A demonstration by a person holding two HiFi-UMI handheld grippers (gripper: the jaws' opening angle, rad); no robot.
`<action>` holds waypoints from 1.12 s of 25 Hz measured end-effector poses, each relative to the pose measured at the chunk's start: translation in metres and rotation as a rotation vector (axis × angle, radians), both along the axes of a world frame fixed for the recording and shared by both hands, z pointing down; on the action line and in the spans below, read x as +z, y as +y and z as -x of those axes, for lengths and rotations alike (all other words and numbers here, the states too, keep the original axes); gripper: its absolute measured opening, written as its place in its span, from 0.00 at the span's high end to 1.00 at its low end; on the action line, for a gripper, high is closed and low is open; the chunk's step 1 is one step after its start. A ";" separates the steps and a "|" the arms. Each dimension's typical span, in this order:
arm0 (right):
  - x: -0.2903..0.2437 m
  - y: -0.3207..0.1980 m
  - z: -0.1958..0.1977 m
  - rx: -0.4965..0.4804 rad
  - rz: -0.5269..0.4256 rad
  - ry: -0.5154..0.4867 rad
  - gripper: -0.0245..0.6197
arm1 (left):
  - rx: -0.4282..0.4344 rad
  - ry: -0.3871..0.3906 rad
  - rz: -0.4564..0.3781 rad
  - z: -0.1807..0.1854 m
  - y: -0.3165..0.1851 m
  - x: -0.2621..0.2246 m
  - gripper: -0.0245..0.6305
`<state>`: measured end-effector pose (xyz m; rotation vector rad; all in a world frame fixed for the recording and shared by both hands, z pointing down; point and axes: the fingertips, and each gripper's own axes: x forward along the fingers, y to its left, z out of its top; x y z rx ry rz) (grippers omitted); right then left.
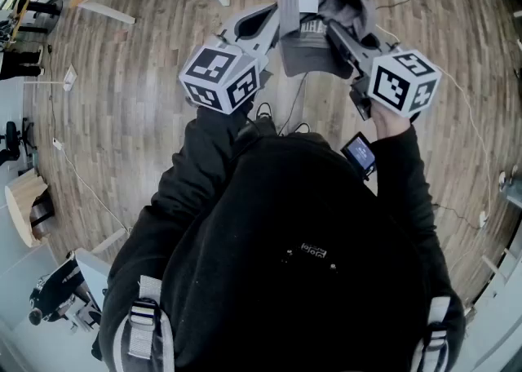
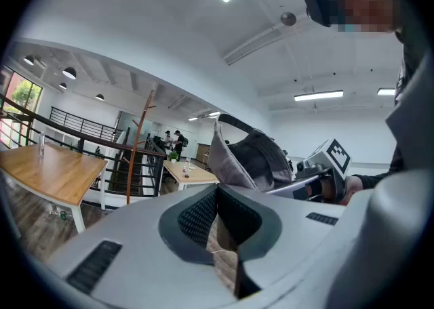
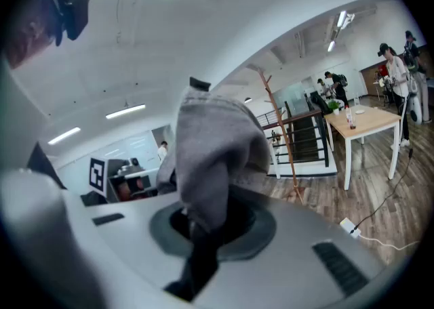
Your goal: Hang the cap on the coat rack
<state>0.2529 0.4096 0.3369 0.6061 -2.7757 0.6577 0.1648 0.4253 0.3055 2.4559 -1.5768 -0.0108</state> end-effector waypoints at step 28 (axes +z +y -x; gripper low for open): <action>-0.002 -0.009 -0.001 -0.049 0.100 -0.156 0.93 | 0.030 0.040 -0.019 -0.007 -0.006 0.009 0.95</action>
